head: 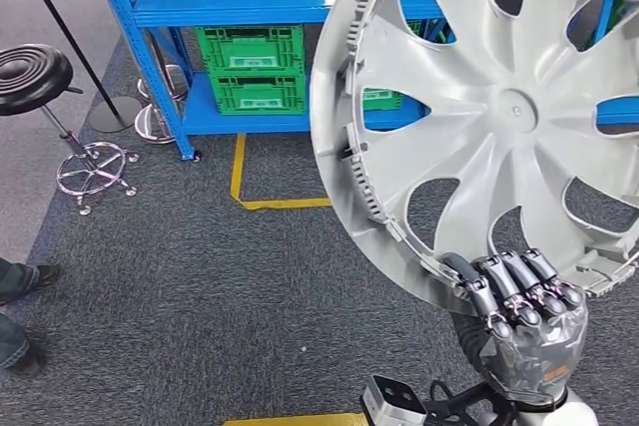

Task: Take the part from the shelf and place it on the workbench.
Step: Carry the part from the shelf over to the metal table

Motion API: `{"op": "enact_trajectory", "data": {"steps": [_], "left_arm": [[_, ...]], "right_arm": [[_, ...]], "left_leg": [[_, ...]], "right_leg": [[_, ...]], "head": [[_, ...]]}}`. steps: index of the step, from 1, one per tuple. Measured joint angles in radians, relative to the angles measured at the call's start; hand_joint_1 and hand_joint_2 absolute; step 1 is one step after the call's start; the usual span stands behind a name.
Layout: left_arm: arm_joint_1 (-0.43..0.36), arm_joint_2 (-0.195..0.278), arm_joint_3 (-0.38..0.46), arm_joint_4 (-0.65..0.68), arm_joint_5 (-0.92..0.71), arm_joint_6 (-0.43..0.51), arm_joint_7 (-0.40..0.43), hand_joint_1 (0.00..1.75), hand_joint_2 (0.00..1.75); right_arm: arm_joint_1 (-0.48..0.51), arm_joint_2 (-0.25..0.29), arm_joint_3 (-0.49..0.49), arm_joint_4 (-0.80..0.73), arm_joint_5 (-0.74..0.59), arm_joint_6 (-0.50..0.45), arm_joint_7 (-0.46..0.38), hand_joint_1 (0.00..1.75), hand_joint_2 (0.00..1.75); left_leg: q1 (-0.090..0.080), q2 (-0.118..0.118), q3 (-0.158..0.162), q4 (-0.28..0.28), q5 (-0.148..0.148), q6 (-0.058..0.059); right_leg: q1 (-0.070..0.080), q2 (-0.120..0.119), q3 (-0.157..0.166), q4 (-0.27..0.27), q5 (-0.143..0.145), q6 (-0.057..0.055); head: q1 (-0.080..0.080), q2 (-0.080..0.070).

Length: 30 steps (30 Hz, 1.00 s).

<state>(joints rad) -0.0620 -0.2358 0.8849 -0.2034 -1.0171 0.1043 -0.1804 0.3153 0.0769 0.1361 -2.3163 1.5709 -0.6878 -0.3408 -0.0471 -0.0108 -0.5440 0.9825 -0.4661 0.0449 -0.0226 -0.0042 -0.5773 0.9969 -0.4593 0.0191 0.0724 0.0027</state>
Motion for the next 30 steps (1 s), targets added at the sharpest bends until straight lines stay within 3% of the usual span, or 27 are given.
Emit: {"op": "enact_trajectory", "data": {"steps": [21,30], "left_arm": [[-0.002,-0.010,0.018,0.000,-0.050,-0.008,-0.010,0.00,1.75],[-0.002,-0.010,0.018,0.000,-0.064,-0.011,-0.016,0.00,1.75]], "right_arm": [[0.015,0.002,-0.001,-0.006,0.000,0.000,0.053,1.75,1.75],[0.015,0.002,-0.001,-0.005,0.000,0.000,0.076,1.75,1.75]], "left_leg": [[0.004,0.001,0.000,0.000,0.003,-0.005],[0.003,0.002,-0.004,0.006,0.003,0.003]], "right_leg": [[0.004,0.000,0.000,0.000,0.002,0.000],[0.001,0.002,0.001,-0.004,0.011,0.012]], "head": [[0.000,0.000],[-0.001,0.000]]}}
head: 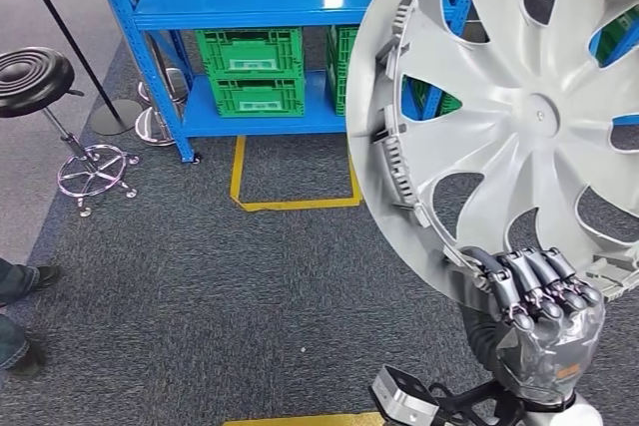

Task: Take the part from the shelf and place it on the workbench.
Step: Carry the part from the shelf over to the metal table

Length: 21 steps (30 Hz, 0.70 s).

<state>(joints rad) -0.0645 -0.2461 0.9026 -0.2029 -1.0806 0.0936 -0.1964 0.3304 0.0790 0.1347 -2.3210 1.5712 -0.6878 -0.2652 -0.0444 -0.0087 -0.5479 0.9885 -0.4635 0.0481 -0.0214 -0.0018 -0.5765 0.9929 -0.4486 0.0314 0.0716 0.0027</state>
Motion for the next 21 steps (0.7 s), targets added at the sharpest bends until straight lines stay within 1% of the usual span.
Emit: {"op": "enact_trajectory", "data": {"steps": [1,2,3,4,6,7,8,9,10,11,12,13,14,16,17,18,19,20,21], "left_arm": [[0.000,-0.001,0.000,0.000,-0.002,0.000,0.000,0.00,1.75],[0.000,-0.001,0.000,0.000,-0.004,0.000,0.000,0.00,1.75],[-0.001,-0.002,0.000,0.000,-0.005,0.000,0.000,0.00,1.75],[-0.001,-0.003,-0.001,0.000,-0.006,-0.001,0.000,0.00,1.75],[0.000,-0.004,-0.001,0.000,-0.007,-0.001,-0.001,0.00,1.75],[0.000,-0.004,-0.001,0.000,-0.008,-0.001,-0.002,0.00,1.75],[0.000,-0.005,-0.002,0.000,-0.010,-0.001,-0.002,0.00,1.75],[0.000,-0.005,-0.002,0.000,-0.012,-0.002,-0.003,0.00,1.75],[-0.001,-0.006,-0.003,0.000,-0.013,-0.002,-0.003,0.00,1.75],[-0.001,-0.006,-0.004,0.000,-0.015,-0.002,-0.004,0.00,1.75],[-0.001,-0.007,-0.006,0.000,-0.016,-0.002,-0.004,0.00,1.75],[-0.002,-0.007,-0.007,0.000,-0.018,-0.002,-0.005,0.00,1.75],[-0.002,-0.007,-0.007,0.000,-0.019,-0.002,-0.006,0.00,1.75],[-0.003,-0.007,-0.008,0.000,-0.021,-0.002,-0.006,0.00,1.75],[-0.003,-0.008,-0.008,0.000,-0.022,-0.002,-0.006,0.00,1.75],[-0.003,-0.008,-0.009,0.000,-0.023,-0.002,-0.007,0.00,1.75],[-0.003,-0.008,-0.009,0.000,-0.023,-0.002,-0.007,0.00,1.75],[-0.003,-0.008,-0.009,0.000,-0.023,-0.002,-0.008,0.00,1.75],[-0.003,-0.008,-0.009,0.000,-0.023,-0.003,-0.009,0.00,1.75]], "right_arm": [[0.000,0.000,0.000,0.000,0.000,0.000,0.002,1.75,1.75],[0.001,0.000,0.000,0.000,0.000,0.000,0.003,1.75,1.75],[0.001,0.000,0.000,-0.001,0.000,0.000,0.004,1.75,1.75],[0.001,0.000,0.000,-0.001,0.000,0.000,0.004,1.75,1.75],[0.002,0.000,0.000,-0.001,0.000,0.000,0.004,1.75,1.75],[0.002,0.000,0.000,0.000,0.000,0.000,0.004,1.75,1.75],[0.003,0.000,0.000,0.000,0.000,0.000,0.003,1.75,1.75],[0.003,0.000,0.000,0.000,0.000,0.000,0.002,1.75,1.75],[0.003,0.000,0.000,0.000,0.000,0.000,0.002,1.75,1.75],[0.002,0.000,0.000,0.000,0.000,0.000,0.002,1.75,1.75],[0.002,0.000,0.000,0.000,0.000,0.000,0.002,1.75,1.75],[0.001,0.000,0.000,0.000,0.000,0.000,0.002,1.75,1.75],[0.001,0.000,0.000,0.000,0.000,0.000,0.002,1.75,1.75],[0.002,0.000,0.000,0.000,0.000,0.000,0.002,1.75,1.75],[0.002,0.000,0.000,0.000,0.000,0.000,0.002,1.75,1.75],[0.002,0.000,0.000,0.000,0.000,0.000,0.001,1.75,1.75],[0.001,0.000,0.000,0.000,0.000,0.000,0.001,1.75,1.75],[0.001,0.000,0.000,0.000,0.000,0.000,0.000,1.75,1.75],[0.001,0.000,0.000,0.000,0.000,0.000,0.000,1.75,1.75]], "left_leg": [[0.003,0.003,0.001,-0.005,0.005,0.004],[0.007,0.008,0.002,-0.010,0.010,0.008],[0.011,0.013,0.001,-0.016,0.015,0.012],[0.014,0.019,-0.001,-0.020,0.020,0.015],[0.015,0.031,-0.008,-0.020,0.023,0.017],[0.015,0.038,-0.011,-0.019,0.024,0.016],[0.015,0.046,-0.013,-0.018,0.024,0.014],[0.016,0.054,-0.015,-0.016,0.025,0.012],[0.017,0.061,-0.016,-0.013,0.024,0.010],[0.017,0.068,-0.017,-0.009,0.023,0.005],[0.016,0.075,-0.018,-0.003,0.020,-0.001],[0.016,0.080,-0.018,0.001,0.018,-0.008],[0.016,0.086,-0.017,0.004,0.017,-0.015],[0.018,0.096,-0.016,0.006,0.017,-0.027],[0.021,0.089,-0.018,0.013,0.009,-0.035],[0.024,0.074,-0.025,0.033,-0.010,-0.043],[0.027,0.053,-0.040,0.074,-0.040,-0.051],[0.031,0.033,-0.062,0.134,-0.079,-0.057],[0.033,0.023,-0.087,0.204,-0.116,-0.061]], "right_leg": [[0.000,0.002,-0.003,0.002,0.000,0.002],[0.002,0.003,-0.009,0.011,-0.010,0.005],[0.003,0.004,-0.023,0.039,-0.032,0.007],[0.003,0.005,-0.045,0.088,-0.065,0.009],[0.003,0.004,-0.098,0.221,-0.139,0.013],[0.002,0.003,-0.115,0.269,-0.159,0.014],[0.001,0.002,-0.114,0.284,-0.162,0.016],[0.001,-0.002,-0.092,0.258,-0.145,0.017],[0.000,-0.011,-0.051,0.194,-0.117,0.017],[0.001,-0.029,-0.006,0.117,-0.095,0.016],[0.002,-0.046,0.031,0.052,-0.078,0.013],[0.005,-0.056,0.053,0.012,-0.070,0.007],[0.007,-0.060,0.059,-0.003,-0.071,0.001],[0.009,-0.042,0.055,-0.001,-0.065,-0.013],[0.008,-0.034,0.055,-0.002,-0.061,-0.020],[0.006,-0.025,0.055,-0.003,-0.056,-0.026],[0.004,-0.017,0.055,-0.004,-0.051,-0.031],[0.004,-0.007,0.053,-0.003,-0.048,-0.034],[0.004,0.003,0.050,-0.003,-0.045,-0.035]], "head": [[0.000,0.000],[0.001,0.000],[0.002,0.000],[0.004,0.000],[0.007,0.000],[0.007,0.000],[0.007,0.000],[0.007,0.000],[0.007,0.000],[0.007,0.000],[0.006,0.000],[0.006,0.000],[0.005,0.000],[0.005,0.000],[0.005,0.000],[0.003,0.000],[0.002,0.000],[0.001,0.000],[0.000,0.000]]}}
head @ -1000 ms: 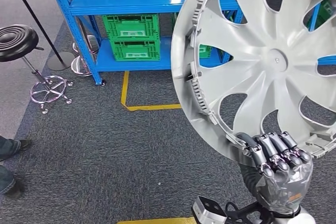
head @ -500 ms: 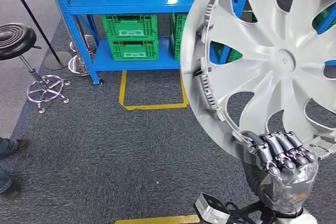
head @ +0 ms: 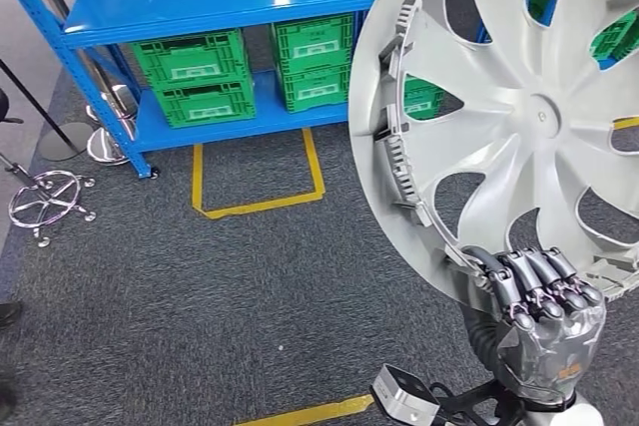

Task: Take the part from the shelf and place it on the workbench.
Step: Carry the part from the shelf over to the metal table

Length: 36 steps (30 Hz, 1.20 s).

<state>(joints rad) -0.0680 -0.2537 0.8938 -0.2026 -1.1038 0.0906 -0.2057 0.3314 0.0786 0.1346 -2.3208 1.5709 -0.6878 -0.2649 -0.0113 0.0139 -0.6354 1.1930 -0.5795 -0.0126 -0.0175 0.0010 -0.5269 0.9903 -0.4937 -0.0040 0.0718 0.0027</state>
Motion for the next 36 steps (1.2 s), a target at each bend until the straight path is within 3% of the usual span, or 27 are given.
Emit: {"op": "enact_trajectory", "data": {"steps": [1,2,3,5,7,8,9,10,11,13,15,17,18,20,22,24,27,30,31,32,34,35,36], "left_arm": [[-0.001,0.000,0.000,0.000,0.000,-0.001,-0.002,0.00,1.75],[-0.003,0.000,0.000,0.000,0.000,-0.001,-0.003,0.00,1.75],[-0.003,0.000,0.000,0.000,0.000,-0.002,-0.004,0.00,1.75],[-0.002,0.000,0.000,0.000,-0.001,-0.004,-0.004,0.00,1.75],[0.002,0.001,0.000,0.000,-0.002,-0.006,-0.003,0.00,1.75],[0.004,0.002,0.000,0.000,-0.002,-0.006,-0.003,0.00,1.75],[0.004,0.002,0.000,0.000,-0.002,-0.006,-0.003,0.00,1.75],[0.003,0.002,0.000,0.000,-0.002,-0.006,-0.003,0.00,1.75],[0.002,0.001,0.000,0.000,-0.003,-0.006,-0.003,0.00,1.75],[0.002,-0.001,0.000,0.001,-0.005,-0.006,-0.003,0.00,1.75],[0.006,-0.002,0.000,0.001,-0.008,-0.006,-0.004,0.00,1.75],[0.007,-0.001,0.000,0.001,-0.013,-0.005,-0.006,0.00,1.75],[0.007,-0.001,-0.001,0.001,-0.016,-0.004,-0.007,0.00,1.75],[0.006,-0.001,-0.002,0.001,-0.022,0.000,-0.009,0.00,1.75],[0.006,-0.001,-0.003,0.001,-0.025,0.003,-0.011,0.00,1.75],[0.006,-0.001,-0.003,0.001,-0.026,0.004,-0.012,0.00,1.75],[0.006,-0.001,-0.003,0.001,-0.026,0.004,-0.012,0.00,1.75],[0.006,-0.001,-0.005,0.001,-0.029,0.003,-0.017,0.00,1.75],[0.006,-0.001,-0.008,0.001,-0.032,0.003,-0.023,0.00,1.75],[0.006,0.000,-0.012,0.001,-0.034,0.002,-0.029,0.00,1.75],[0.005,0.001,-0.018,0.001,-0.036,0.000,-0.041,0.00,1.75],[0.004,0.001,-0.019,0.001,-0.036,-0.002,-0.044,0.00,1.75],[0.002,0.001,-0.020,0.001,-0.036,-0.005,-0.046,0.00,1.75]], "right_arm": [[0.000,0.000,0.000,0.000,0.000,0.000,0.000,1.75,1.75],[0.000,0.000,0.000,0.000,0.000,0.000,-0.001,1.75,1.75],[0.000,0.000,0.000,0.000,0.000,0.000,-0.002,1.75,1.75],[0.000,0.000,0.000,0.000,0.000,0.000,-0.004,1.75,1.75],[-0.001,0.000,0.000,0.000,0.000,0.000,-0.004,1.75,1.75],[-0.002,0.000,0.000,0.000,0.000,0.000,-0.004,1.75,1.75],[-0.002,0.000,0.000,0.000,0.000,0.000,-0.005,1.75,1.75],[-0.002,0.000,0.000,0.000,0.000,0.000,-0.005,1.75,1.75],[0.000,0.000,0.000,0.000,0.000,0.000,-0.005,1.75,1.75],[-0.001,0.000,0.000,0.000,0.000,0.000,-0.006,1.75,1.75],[-0.003,0.000,0.000,0.000,0.000,0.000,-0.010,1.75,1.75],[-0.001,0.000,-0.001,0.000,0.001,0.000,-0.014,1.75,1.75],[0.001,0.000,-0.001,0.000,0.000,0.000,-0.015,1.75,1.75],[0.004,0.000,-0.004,-0.001,0.000,0.000,-0.019,1.75,1.75],[0.004,0.000,-0.007,-0.002,0.000,0.000,-0.025,1.75,1.75],[0.003,0.000,-0.009,-0.004,0.000,0.000,-0.027,1.75,1.75],[0.003,0.000,-0.009,-0.004,0.000,0.000,-0.028,1.75,1.75],[0.006,0.000,-0.012,-0.007,0.000,0.000,-0.032,1.75,1.75],[0.008,0.000,-0.016,-0.012,0.000,0.000,-0.037,1.75,1.75],[0.011,0.000,-0.019,-0.016,0.000,0.000,-0.042,1.75,1.75],[0.014,0.000,-0.023,-0.022,0.000,0.000,-0.049,1.75,1.75],[0.014,0.000,-0.024,-0.022,0.000,0.000,-0.049,1.75,1.75],[0.015,0.000,-0.024,-0.022,0.000,0.000,-0.049,1.75,1.75]], "left_leg": [[0.001,-0.004,-0.021,0.059,-0.025,-0.002],[0.002,-0.005,-0.028,0.089,-0.030,-0.001],[0.002,-0.007,-0.019,0.080,-0.015,0.001],[0.002,-0.031,0.042,-0.043,0.056,0.011],[0.003,-0.084,0.094,-0.162,0.103,0.025],[0.003,-0.101,0.104,-0.188,0.107,0.031],[0.002,-0.104,0.105,-0.195,0.104,0.035],[0.002,-0.092,0.104,-0.203,0.105,0.037],[0.004,-0.078,0.106,-0.212,0.106,0.039],[0.009,-0.048,0.110,-0.228,0.112,0.044],[0.009,-0.018,0.111,-0.233,0.114,0.049],[0.007,0.012,0.109,-0.232,0.113,0.049],[0.006,0.025,0.109,-0.231,0.112,0.049],[0.006,0.049,0.111,-0.228,0.108,0.045],[0.001,0.065,0.112,-0.221,0.101,0.037],[-0.004,0.071,0.112,-0.216,0.098,0.032],[-0.005,0.072,0.111,-0.214,0.097,0.031],[-0.005,0.082,0.112,-0.210,0.096,0.027],[-0.002,0.065,0.101,-0.179,0.072,0.020],[0.002,0.046,0.081,-0.127,0.039,0.012],[0.009,-0.003,0.019,0.027,-0.044,-0.002],[0.010,-0.006,-0.001,0.076,-0.057,-0.003],[0.010,-0.007,-0.006,0.089,-0.050,-0.002]], "right_leg": [[0.000,0.011,-0.003,0.001,0.002,0.000],[0.000,0.023,-0.004,0.001,0.003,0.000],[0.000,0.036,-0.005,0.002,0.003,0.000],[0.001,0.062,-0.004,0.004,0.004,0.001],[-0.002,0.086,-0.010,0.005,0.007,0.008],[-0.005,0.097,-0.016,0.006,0.010,0.013],[-0.007,0.108,-0.024,0.006,0.014,0.020],[-0.008,0.119,-0.031,0.004,0.017,0.027],[-0.007,0.117,-0.038,0.006,0.017,0.032],[-0.002,0.072,-0.068,0.052,-0.014,0.041],[-0.001,0.017,-0.128,0.177,-0.081,0.048],[-0.002,0.004,-0.176,0.283,-0.118,0.054],[-0.003,0.000,-0.173,0.283,-0.108,0.055],[-0.002,-0.019,-0.105,0.169,-0.046,0.054],[0.004,-0.058,-0.032,0.039,-0.008,0.048],[0.010,-0.081,-0.010,0.001,-0.009,0.043],[0.009,-0.078,-0.008,0.000,-0.007,0.041],[0.007,-0.060,-0.009,0.001,-0.002,0.032],[0.004,-0.043,-0.013,0.002,0.002,0.024],[0.003,-0.025,-0.017,0.003,0.005,0.015],[-0.001,0.010,-0.024,0.003,0.012,0.003],[-0.001,0.022,-0.025,0.004,0.012,0.002],[-0.001,0.036,-0.025,0.005,0.013,0.002]], "head": [[0.000,0.000],[0.000,0.000],[0.000,0.000],[0.000,0.000],[0.001,0.000],[-0.001,0.000],[-0.002,0.000],[-0.003,0.000],[-0.004,0.000],[0.002,0.000],[0.009,0.000],[0.009,0.000],[0.009,0.000],[0.010,0.000],[0.010,0.000],[0.010,0.000],[0.010,0.000],[0.008,0.000],[0.007,0.000],[0.005,0.000],[0.004,0.000],[0.004,0.000],[0.004,0.000]]}}
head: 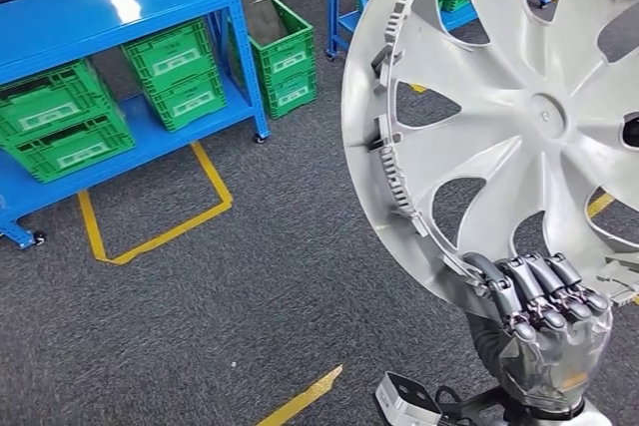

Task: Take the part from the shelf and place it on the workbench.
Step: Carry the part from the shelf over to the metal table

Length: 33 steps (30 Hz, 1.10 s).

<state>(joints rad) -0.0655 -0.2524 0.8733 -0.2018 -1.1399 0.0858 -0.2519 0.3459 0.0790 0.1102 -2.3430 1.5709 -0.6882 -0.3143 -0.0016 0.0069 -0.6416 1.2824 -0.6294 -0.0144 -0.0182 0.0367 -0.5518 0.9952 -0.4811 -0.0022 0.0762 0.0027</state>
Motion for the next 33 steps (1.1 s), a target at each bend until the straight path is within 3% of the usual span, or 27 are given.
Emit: {"op": "enact_trajectory", "data": {"steps": [1,2,4,6,8,9,10,12,14,15,16,18,20,21,23,25,26,28,29,30,31,33], "left_arm": [[-0.001,0.000,-0.002,0.000,-0.001,-0.004,-0.002,0.00,1.75],[-0.001,0.000,-0.003,0.000,-0.002,-0.007,-0.003,0.00,1.75],[0.002,0.000,-0.005,0.000,-0.006,-0.011,-0.006,0.00,1.75],[0.003,0.000,-0.006,0.000,-0.011,-0.013,-0.009,0.00,1.75],[0.002,-0.002,-0.009,0.000,-0.020,-0.015,-0.011,0.00,1.75],[0.001,-0.004,-0.011,0.000,-0.025,-0.013,-0.011,0.00,1.75],[0.001,-0.006,-0.015,0.000,-0.030,-0.011,-0.010,0.00,1.75],[0.003,-0.008,-0.023,0.000,-0.039,-0.006,-0.005,0.00,1.75],[0.006,-0.006,-0.028,0.001,-0.043,-0.005,0.000,0.00,1.75],[0.006,-0.006,-0.029,0.001,-0.045,-0.005,0.001,0.00,1.75],[0.005,-0.005,-0.030,0.001,-0.047,-0.005,0.003,0.00,1.75],[0.003,-0.005,-0.031,0.001,-0.050,-0.003,0.010,0.00,1.75],[0.001,-0.005,-0.033,0.001,-0.053,0.002,0.021,0.00,1.75],[0.000,-0.005,-0.035,0.001,-0.054,0.005,0.028,0.00,1.75],[-0.002,-0.005,-0.037,0.001,-0.059,0.009,0.043,0.00,1.75],[-0.005,-0.004,-0.041,0.001,-0.069,0.009,0.056,0.00,1.75],[-0.006,-0.004,-0.044,0.001,-0.073,0.008,0.061,0.00,1.75],[-0.009,-0.004,-0.050,0.001,-0.076,0.006,0.063,0.00,1.75],[-0.011,-0.003,-0.052,0.001,-0.077,0.006,0.063,0.00,1.75],[-0.013,-0.003,-0.053,0.001,-0.079,0.006,0.063,0.00,1.75],[-0.014,-0.003,-0.054,0.001,-0.082,0.005,0.062,0.00,1.75],[-0.013,-0.003,-0.057,0.001,-0.090,0.005,0.062,0.00,1.75]], "right_arm": [[0.000,0.000,-0.001,0.000,0.000,0.000,0.000,1.75,1.75],[0.001,0.000,-0.002,0.000,0.000,0.000,0.000,1.75,1.75],[0.001,0.000,-0.004,0.000,0.000,0.000,0.000,1.75,1.75],[0.001,0.000,-0.005,0.000,0.000,0.000,0.001,1.75,1.75],[0.005,0.000,-0.008,0.000,0.000,-0.001,0.001,1.75,1.75],[0.008,0.000,-0.011,0.000,0.000,-0.001,-0.001,1.75,1.75],[0.010,0.001,-0.013,0.000,0.000,-0.001,-0.004,1.75,1.75],[0.015,0.002,-0.017,0.000,0.000,-0.001,-0.012,1.75,1.75],[0.021,0.004,-0.018,0.000,0.000,-0.001,-0.017,1.75,1.75],[0.026,0.004,-0.020,0.000,0.000,-0.001,-0.018,1.75,1.75],[0.030,0.004,-0.021,0.000,0.000,-0.001,-0.018,1.75,1.75],[0.037,0.005,-0.023,-0.001,0.000,-0.001,-0.019,1.75,1.75],[0.041,0.006,-0.023,-0.004,0.000,-0.001,-0.021,1.75,1.75],[0.044,0.007,-0.024,-0.007,0.000,-0.001,-0.023,1.75,1.75],[0.056,0.012,-0.026,-0.014,0.000,-0.001,-0.027,1.75,1.75],[0.070,0.019,-0.030,-0.019,0.000,-0.001,-0.030,1.75,1.75],[0.075,0.022,-0.031,-0.021,0.000,-0.001,-0.030,1.75,1.75],[0.078,0.026,-0.031,-0.022,0.000,-0.001,-0.030,1.75,1.75],[0.080,0.028,-0.032,-0.022,0.000,-0.001,-0.029,1.75,1.75],[0.083,0.029,-0.032,-0.022,0.000,-0.001,-0.028,1.75,1.75],[0.086,0.030,-0.033,-0.022,0.000,-0.001,-0.028,1.75,1.75],[0.092,0.031,-0.034,-0.022,0.000,-0.001,-0.028,1.75,1.75]], "left_leg": [[0.000,-0.003,0.013,-0.028,0.027,0.003],[0.000,-0.012,0.041,-0.090,0.067,0.007],[0.004,-0.068,0.095,-0.218,0.129,0.017],[0.004,-0.105,0.113,-0.273,0.140,0.024],[0.006,-0.085,0.113,-0.287,0.137,0.029],[0.008,-0.071,0.115,-0.294,0.139,0.032],[0.010,-0.057,0.117,-0.301,0.143,0.036],[0.009,-0.025,0.119,-0.309,0.146,0.042],[0.004,0.008,0.119,-0.308,0.145,0.045],[0.002,0.023,0.119,-0.307,0.144,0.046],[0.000,0.037,0.119,-0.306,0.143,0.046],[-0.002,0.059,0.122,-0.304,0.140,0.043],[-0.007,0.077,0.123,-0.299,0.135,0.035],[-0.009,0.083,0.124,-0.297,0.133,0.031],[-0.010,0.093,0.126,-0.296,0.131,0.022],[-0.007,0.068,0.120,-0.274,0.109,0.009],[-0.004,0.045,0.106,-0.237,0.082,0.004],[0.000,0.009,0.057,-0.112,0.013,-0.002],[0.001,0.003,0.033,-0.049,-0.012,-0.004],[0.001,0.000,0.020,-0.013,-0.019,-0.004],[0.002,-0.002,0.024,-0.014,-0.004,-0.003],[0.006,-0.019,0.072,-0.120,0.071,0.000]], "right_leg": [[0.000,0.014,0.000,0.001,0.000,0.000],[0.000,0.028,0.001,0.002,0.000,0.000],[-0.001,0.054,-0.002,0.006,0.002,0.004],[-0.005,0.077,-0.017,0.009,0.008,0.015],[-0.008,0.097,-0.033,0.008,0.015,0.029],[-0.007,0.089,-0.041,0.013,0.012,0.034],[-0.003,0.067,-0.054,0.033,-0.001,0.039],[0.002,0.002,-0.104,0.135,-0.058,0.044],[0.001,-0.028,-0.159,0.260,-0.109,0.049],[0.000,-0.033,-0.167,0.284,-0.112,0.051],[0.000,-0.037,-0.155,0.268,-0.096,0.051],[0.001,-0.061,-0.077,0.134,-0.040,0.047],[0.006,-0.088,-0.010,0.022,-0.010,0.037],[0.009,-0.093,0.001,0.002,-0.010,0.032],[0.009,-0.077,-0.001,0.002,-0.007,0.021],[0.005,-0.061,-0.003,-0.001,-0.001,0.011],[0.002,-0.053,-0.003,-0.003,0.002,0.007],[0.001,-0.035,-0.006,-0.002,0.005,0.002],[0.001,-0.024,-0.007,-0.002,0.006,0.001],[0.001,-0.012,-0.007,-0.001,0.006,0.000],[0.001,0.002,-0.007,0.001,0.006,0.000],[0.001,0.032,-0.006,0.005,0.006,0.001]], "head": [[0.000,0.000],[0.000,0.000],[0.001,0.000],[0.000,0.000],[-0.002,0.000],[0.000,0.000],[0.003,0.000],[0.011,0.000],[0.014,0.000],[0.014,0.000],[0.014,0.000],[0.014,0.000],[0.013,0.000],[0.013,0.000],[0.012,0.000],[0.011,0.000],[0.010,0.000],[0.008,0.000],[0.008,0.000],[0.008,0.000],[0.008,0.000],[0.008,0.000]]}}
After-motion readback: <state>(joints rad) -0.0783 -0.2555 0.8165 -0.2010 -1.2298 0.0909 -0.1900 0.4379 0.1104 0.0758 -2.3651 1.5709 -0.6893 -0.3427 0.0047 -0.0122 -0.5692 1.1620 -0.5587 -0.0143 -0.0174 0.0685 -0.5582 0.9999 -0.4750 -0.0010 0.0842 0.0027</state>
